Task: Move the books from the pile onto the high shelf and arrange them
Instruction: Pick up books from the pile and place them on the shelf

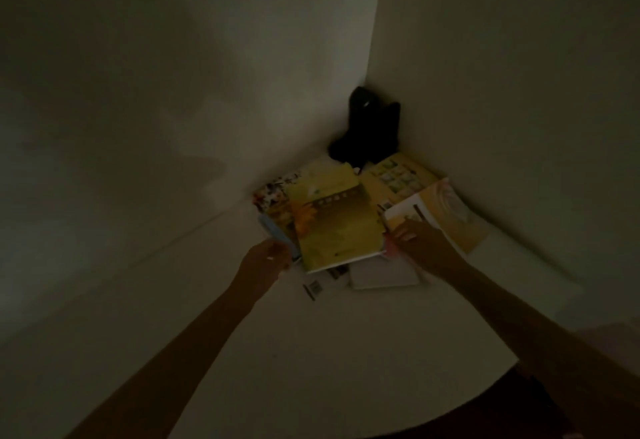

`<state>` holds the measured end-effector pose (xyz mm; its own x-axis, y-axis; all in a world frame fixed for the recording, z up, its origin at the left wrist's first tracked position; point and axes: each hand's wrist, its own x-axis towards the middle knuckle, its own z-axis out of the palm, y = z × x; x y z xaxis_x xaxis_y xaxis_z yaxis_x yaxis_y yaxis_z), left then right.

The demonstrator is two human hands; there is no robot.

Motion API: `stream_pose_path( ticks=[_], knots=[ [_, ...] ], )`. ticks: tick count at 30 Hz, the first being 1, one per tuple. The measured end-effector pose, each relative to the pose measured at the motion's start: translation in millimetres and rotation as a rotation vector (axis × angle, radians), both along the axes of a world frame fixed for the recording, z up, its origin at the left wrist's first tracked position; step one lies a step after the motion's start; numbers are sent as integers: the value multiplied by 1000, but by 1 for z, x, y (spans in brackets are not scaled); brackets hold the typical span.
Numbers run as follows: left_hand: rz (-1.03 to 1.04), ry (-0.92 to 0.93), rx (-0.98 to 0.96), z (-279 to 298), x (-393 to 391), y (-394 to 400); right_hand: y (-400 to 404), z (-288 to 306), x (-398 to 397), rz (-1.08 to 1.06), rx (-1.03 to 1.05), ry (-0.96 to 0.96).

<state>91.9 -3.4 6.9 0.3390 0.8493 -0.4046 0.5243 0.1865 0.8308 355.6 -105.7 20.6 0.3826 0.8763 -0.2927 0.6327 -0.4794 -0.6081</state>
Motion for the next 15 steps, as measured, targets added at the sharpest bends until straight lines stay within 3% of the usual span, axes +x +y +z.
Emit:
stream_pose_path(
  ticks=[3, 6, 8, 11, 13, 15],
  knots=[
    [304, -78, -209, -34, 36, 15, 21, -28, 27, -92, 86, 62],
    [404, -92, -308, -56, 59, 21, 43, -50, 37, -228, 36, 73],
    [464, -104, -351, -62, 70, 25, 53, -68, 37, -242, -67, -30],
    [486, -59, -318, -68, 79, 31, 56, -87, 36, -173, -242, -128],
    [467, -4, -289, -69, 82, 34, 53, -93, 36, -173, -213, -121],
    [400, 34, -306, -67, 82, 37, 47, -98, 36, -140, -139, -281]
  ],
)
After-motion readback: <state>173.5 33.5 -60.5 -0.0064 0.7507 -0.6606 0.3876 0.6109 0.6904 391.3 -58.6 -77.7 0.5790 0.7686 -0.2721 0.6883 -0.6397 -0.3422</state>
